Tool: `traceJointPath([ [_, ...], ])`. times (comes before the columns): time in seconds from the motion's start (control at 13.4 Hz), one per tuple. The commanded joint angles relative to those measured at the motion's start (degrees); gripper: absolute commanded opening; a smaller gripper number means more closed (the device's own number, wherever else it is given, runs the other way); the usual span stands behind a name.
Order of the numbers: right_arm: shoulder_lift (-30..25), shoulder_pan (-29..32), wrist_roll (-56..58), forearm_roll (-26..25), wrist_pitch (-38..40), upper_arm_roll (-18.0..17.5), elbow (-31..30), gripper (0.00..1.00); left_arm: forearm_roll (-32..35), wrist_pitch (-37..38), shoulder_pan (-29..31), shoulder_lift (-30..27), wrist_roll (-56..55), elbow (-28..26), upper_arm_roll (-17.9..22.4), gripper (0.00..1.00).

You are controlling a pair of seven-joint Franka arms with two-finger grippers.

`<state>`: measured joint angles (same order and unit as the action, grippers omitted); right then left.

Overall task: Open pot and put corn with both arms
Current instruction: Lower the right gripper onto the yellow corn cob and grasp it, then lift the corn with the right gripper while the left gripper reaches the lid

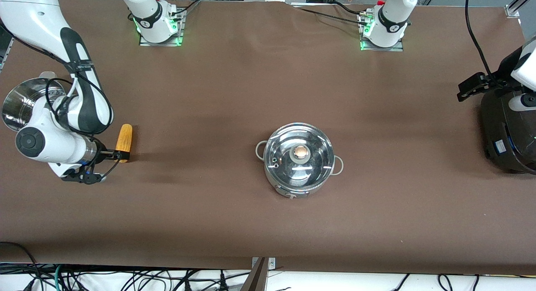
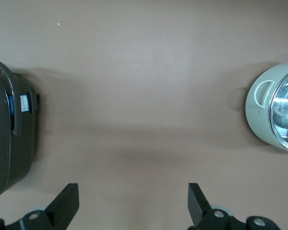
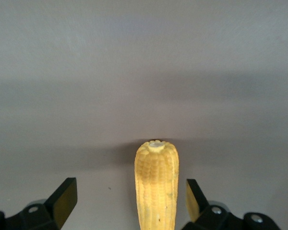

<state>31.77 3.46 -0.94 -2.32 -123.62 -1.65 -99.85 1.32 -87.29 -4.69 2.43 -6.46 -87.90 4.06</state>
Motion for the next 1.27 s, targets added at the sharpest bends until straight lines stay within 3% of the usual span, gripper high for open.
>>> traceJointPath([
  [0.0, -3.7, 0.6, 1.8, 0.6, -5.5, 0.2, -8.4, 1.00, 0.7, 1.2, -0.2, 0.3, 0.2, 1.7, -1.4, 1.00],
  [0.52, -4.7, 1.4, 6.9, 0.7, -7.7, 2.0, -12.3, 1.00, 1.0, 1.3, -0.1, 0.3, 0.7, 1.8, -3.2, 1.00],
  [0.82, -4.9, 2.2, 8.7, 0.8, -10.4, 2.1, -14.7, 1.00, 0.5, 0.5, 4.6, -0.2, 1.1, 0.8, -7.1, 1.00],
  [0.97, -5.6, 2.2, 8.7, 0.8, -12.8, 2.1, -16.9, 1.00, 0.3, 0.5, 4.7, -0.1, 1.1, 0.5, -7.2, 1.00],
  [1.2, -5.8, 2.2, 8.7, 0.8, -14.5, 2.1, -18.4, 1.00, 0.3, -2.4, 4.2, 0.6, 1.1, -3.5, -9.8, 1.00],
])
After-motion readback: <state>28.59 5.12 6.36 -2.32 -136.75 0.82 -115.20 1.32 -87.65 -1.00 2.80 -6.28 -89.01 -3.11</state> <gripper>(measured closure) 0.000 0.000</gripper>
